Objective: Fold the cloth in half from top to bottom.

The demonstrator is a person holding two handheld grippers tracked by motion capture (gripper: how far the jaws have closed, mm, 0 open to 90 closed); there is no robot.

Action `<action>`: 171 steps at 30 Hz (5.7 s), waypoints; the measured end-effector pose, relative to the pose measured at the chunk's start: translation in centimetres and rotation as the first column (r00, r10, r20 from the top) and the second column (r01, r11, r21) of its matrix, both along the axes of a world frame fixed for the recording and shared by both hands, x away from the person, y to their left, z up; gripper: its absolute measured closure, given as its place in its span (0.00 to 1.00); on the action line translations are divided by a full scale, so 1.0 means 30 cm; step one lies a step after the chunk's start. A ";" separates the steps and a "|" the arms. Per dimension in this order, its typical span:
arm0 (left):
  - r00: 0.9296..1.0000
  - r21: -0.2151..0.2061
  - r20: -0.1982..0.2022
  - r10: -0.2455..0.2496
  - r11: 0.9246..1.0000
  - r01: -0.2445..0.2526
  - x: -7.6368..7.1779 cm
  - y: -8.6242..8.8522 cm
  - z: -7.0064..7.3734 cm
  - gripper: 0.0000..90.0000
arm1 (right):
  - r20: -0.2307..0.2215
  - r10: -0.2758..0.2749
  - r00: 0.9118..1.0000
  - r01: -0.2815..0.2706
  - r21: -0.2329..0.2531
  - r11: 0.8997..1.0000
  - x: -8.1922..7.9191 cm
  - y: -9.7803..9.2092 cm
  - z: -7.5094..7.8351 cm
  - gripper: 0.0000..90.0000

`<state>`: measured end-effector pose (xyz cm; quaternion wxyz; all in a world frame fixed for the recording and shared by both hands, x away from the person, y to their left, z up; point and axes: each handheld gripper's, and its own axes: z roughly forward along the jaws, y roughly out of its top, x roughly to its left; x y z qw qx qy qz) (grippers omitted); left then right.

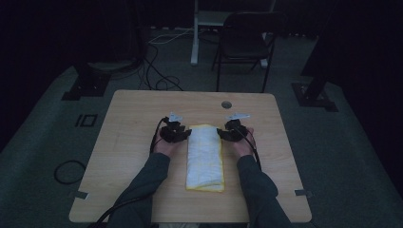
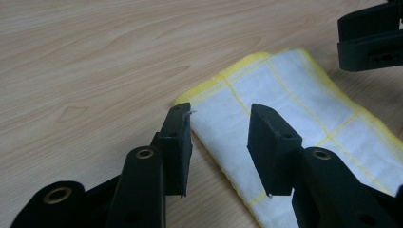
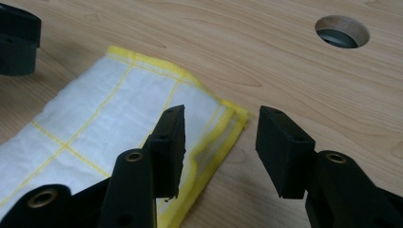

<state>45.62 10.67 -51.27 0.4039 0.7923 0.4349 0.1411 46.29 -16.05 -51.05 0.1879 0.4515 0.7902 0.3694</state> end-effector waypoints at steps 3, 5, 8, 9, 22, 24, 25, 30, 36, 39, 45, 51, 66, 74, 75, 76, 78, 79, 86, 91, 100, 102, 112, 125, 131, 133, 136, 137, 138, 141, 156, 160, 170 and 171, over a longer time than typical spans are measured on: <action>1.000 0.002 -0.007 0.008 1.000 -0.007 0.013 -0.006 -0.009 0.67 | -0.010 -0.006 1.000 0.006 0.015 1.000 0.011 0.005 -0.007 0.58; 1.000 0.006 -0.006 0.011 1.000 -0.011 0.020 -0.011 -0.016 0.66 | -0.018 -0.011 1.000 0.012 0.021 1.000 0.018 0.006 -0.015 0.57; 1.000 0.013 -0.005 0.021 1.000 -0.021 0.029 -0.018 -0.024 0.65 | -0.035 -0.024 0.999 0.026 0.030 0.999 0.034 0.004 -0.028 0.56; 1.000 0.010 -0.006 0.026 1.000 -0.026 0.032 -0.020 -0.027 0.65 | -0.043 -0.028 0.999 0.030 0.037 0.999 0.041 0.001 -0.034 0.56; 0.996 0.044 -0.050 0.070 0.997 -0.068 0.079 -0.026 -0.074 0.61 | -0.090 -0.070 0.993 0.075 0.058 0.995 0.093 0.012 -0.086 0.51; 0.996 0.045 -0.058 0.074 0.996 -0.072 0.084 -0.032 -0.081 0.61 | -0.096 -0.076 0.992 0.081 0.052 0.995 0.098 0.011 -0.091 0.51; 0.995 0.043 -0.060 0.078 0.996 -0.076 0.086 -0.034 -0.084 0.61 | -0.099 -0.077 0.992 0.083 0.050 0.995 0.099 0.012 -0.094 0.51; 0.995 0.047 -0.049 0.087 0.995 -0.085 0.091 -0.048 -0.089 0.60 | -0.092 -0.071 0.993 0.075 0.042 0.996 0.105 0.019 -0.095 0.55; 0.994 0.043 -0.020 0.108 0.993 -0.107 0.087 -0.062 -0.098 0.61 | -0.081 -0.049 0.996 0.049 0.008 0.999 0.101 0.039 -0.092 0.66; 0.993 0.044 -0.016 0.113 0.993 -0.112 0.084 -0.068 -0.099 0.62 | -0.088 -0.031 0.996 0.033 0.017 0.999 0.100 0.041 -0.091 0.74; 0.995 0.057 -0.038 0.088 0.995 -0.086 0.086 -0.090 -0.091 0.77 | -0.106 -0.016 0.994 0.019 0.032 0.999 0.101 0.047 -0.090 0.89; 0.991 0.043 -0.084 0.106 0.994 -0.103 0.088 -0.103 -0.083 0.95 | -0.112 -0.016 0.994 0.022 0.048 0.999 0.101 0.044 -0.090 0.94; 0.996 -0.023 -0.050 0.069 0.997 -0.070 0.089 -0.089 -0.008 0.97 | -0.045 -0.012 0.999 0.015 0.065 0.998 0.081 0.025 -0.042 0.95; 0.998 -0.058 -0.028 0.049 0.997 -0.051 0.079 -0.080 0.029 0.97 | -0.010 -0.005 1.000 0.005 0.088 0.996 0.070 0.007 -0.006 0.95; 0.999 -0.057 -0.025 0.047 0.997 -0.048 0.078 -0.078 0.032 0.97 | -0.006 -0.003 1.000 0.003 0.088 0.996 0.069 0.006 -0.003 0.95; 0.999 -0.060 -0.024 0.046 0.997 -0.047 0.076 -0.077 0.035 0.97 | -0.005 -0.003 1.000 0.004 0.090 0.996 0.067 0.006 0.000 0.95; 0.999 -0.064 -0.019 0.044 0.997 -0.045 0.074 -0.076 0.042 0.97 | -0.001 -0.003 1.000 0.003 0.094 0.996 0.066 0.003 0.005 0.95; 0.999 -0.062 -0.017 0.040 0.997 -0.041 0.072 -0.075 0.046 0.97 | 0.001 -0.002 1.000 0.002 0.095 0.995 0.065 0.003 0.008 0.95; 1.000 -0.070 0.006 0.022 0.997 -0.022 0.064 -0.068 0.083 0.97 | 0.027 0.002 1.000 -0.005 0.111 0.994 0.056 -0.002 0.037 0.95; 1.000 -0.070 0.024 0.012 0.997 -0.010 0.053 -0.065 0.110 0.97 | 0.043 0.011 0.999 -0.016 0.112 0.994 0.047 -0.004 0.061 0.95; 0.999 -0.066 0.049 -0.010 0.998 0.013 0.022 -0.054 0.137 0.97 | 0.068 0.020 0.998 -0.030 0.143 0.989 0.006 -0.010 0.093 0.95; 0.999 -0.068 0.051 -0.011 0.998 0.015 0.015 -0.051 0.142 0.97 | 0.074 0.028 0.997 -0.039 0.143 0.989 -0.007 -0.010 0.102 0.95; 0.997 -0.049 0.071 -0.036 0.998 0.040 -0.028 -0.053 0.171 0.97 | 0.087 0.040 0.995 -0.051 0.126 0.991 -0.043 -0.010 0.122 0.95; 0.995 -0.083 0.091 -0.048 0.995 0.056 -0.075 -0.040 0.186 0.97 | 0.106 0.047 0.993 -0.061 0.132 0.989 -0.092 -0.020 0.143 0.95; 0.995 -0.100 0.088 -0.045 0.994 0.053 -0.094 -0.022 0.184 0.97 | 0.118 0.063 0.991 -0.079 0.132 0.988 -0.119 -0.017 0.158 0.95; 0.995 -0.107 0.087 -0.040 0.993 0.049 -0.102 -0.017 0.184 0.97 | 0.124 0.071 0.990 -0.087 0.131 0.988 -0.130 -0.014 0.163 0.95; 0.995 -0.117 0.086 -0.042 0.992 0.052 -0.111 -0.011 0.186 0.97 | 0.128 0.077 0.989 -0.094 0.130 0.987 -0.141 -0.011 0.170 0.95; 0.995 -0.118 0.085 -0.044 0.992 0.054 -0.114 -0.008 0.186 0.97 | 0.129 0.078 0.989 -0.094 0.130 0.987 -0.145 -0.010 0.171 0.95; 0.995 -0.119 0.086 -0.043 0.991 0.053 -0.117 -0.006 0.186 0.97 | 0.130 0.079 0.988 -0.096 0.133 0.987 -0.149 -0.009 0.172 0.95; 0.995 -0.121 0.087 -0.045 0.991 0.055 -0.125 -0.003 0.185 0.97 | 0.132 0.084 0.988 -0.101 0.131 0.986 -0.161 -0.008 0.173 0.95; 0.993 -0.146 0.101 -0.054 0.987 0.068 -0.185 0.018 0.194 0.97 | 0.145 0.107 0.984 -0.130 0.158 0.979 -0.226 -0.010 0.177 0.95; 0.992 -0.149 0.107 -0.062 0.986 0.078 -0.203 0.019 0.195 0.97 | 0.144 0.109 0.984 -0.133 0.169 0.977 -0.241 -0.015 0.173 0.95; 0.990 -0.156 0.119 -0.075 0.983 0.094 -0.241 0.023 0.194 0.97 | 0.147 0.114 0.983 -0.141 0.188 0.972 -0.281 -0.023 0.166 0.95; 0.990 -0.156 0.120 -0.077 0.983 0.096 -0.244 0.024 0.194 0.97 | 0.145 0.114 0.983 -0.141 0.190 0.972 -0.285 -0.023 0.165 0.95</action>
